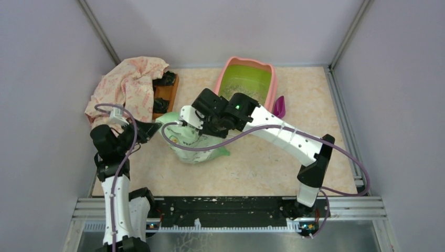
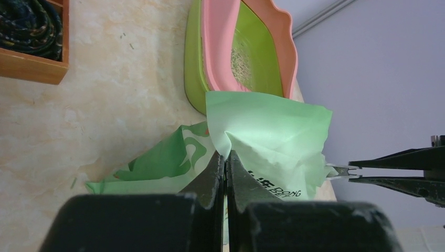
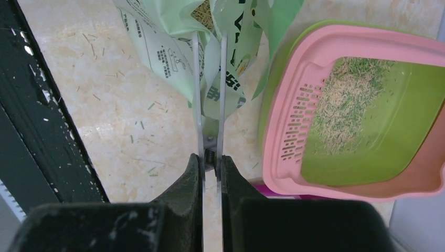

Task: Fill the litter box with clean litter
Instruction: Clamp the cat litter bag at the center of the board.

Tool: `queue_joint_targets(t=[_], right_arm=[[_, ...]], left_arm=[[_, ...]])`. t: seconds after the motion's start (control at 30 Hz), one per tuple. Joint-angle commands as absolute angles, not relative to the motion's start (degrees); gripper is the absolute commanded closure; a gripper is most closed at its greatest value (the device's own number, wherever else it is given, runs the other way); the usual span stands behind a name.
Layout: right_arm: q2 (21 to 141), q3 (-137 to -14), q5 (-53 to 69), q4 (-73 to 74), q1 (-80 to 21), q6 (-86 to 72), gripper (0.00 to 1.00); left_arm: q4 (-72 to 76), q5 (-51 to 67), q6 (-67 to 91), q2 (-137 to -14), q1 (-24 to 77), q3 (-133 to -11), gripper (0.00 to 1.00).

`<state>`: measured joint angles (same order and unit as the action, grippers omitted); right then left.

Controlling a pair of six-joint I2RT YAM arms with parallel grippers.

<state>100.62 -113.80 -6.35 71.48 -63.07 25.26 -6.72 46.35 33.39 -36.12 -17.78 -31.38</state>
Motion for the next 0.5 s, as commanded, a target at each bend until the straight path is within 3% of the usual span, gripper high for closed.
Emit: queue_joint_targets(t=[0.0,0.47], right_arm=[[98.0,-114.2,-3.9,68.3,-63.1,23.8,1.00],[90.1,-103.5,2.5,62.9,-58.7,23.8,1.00]], left_arm=[[-5.3,52.2,34.3,-39.3,-17.4,-35.2,0.99],[-8.6,52.7,30.7,-43.3,-15.8,-42.6,0.99]])
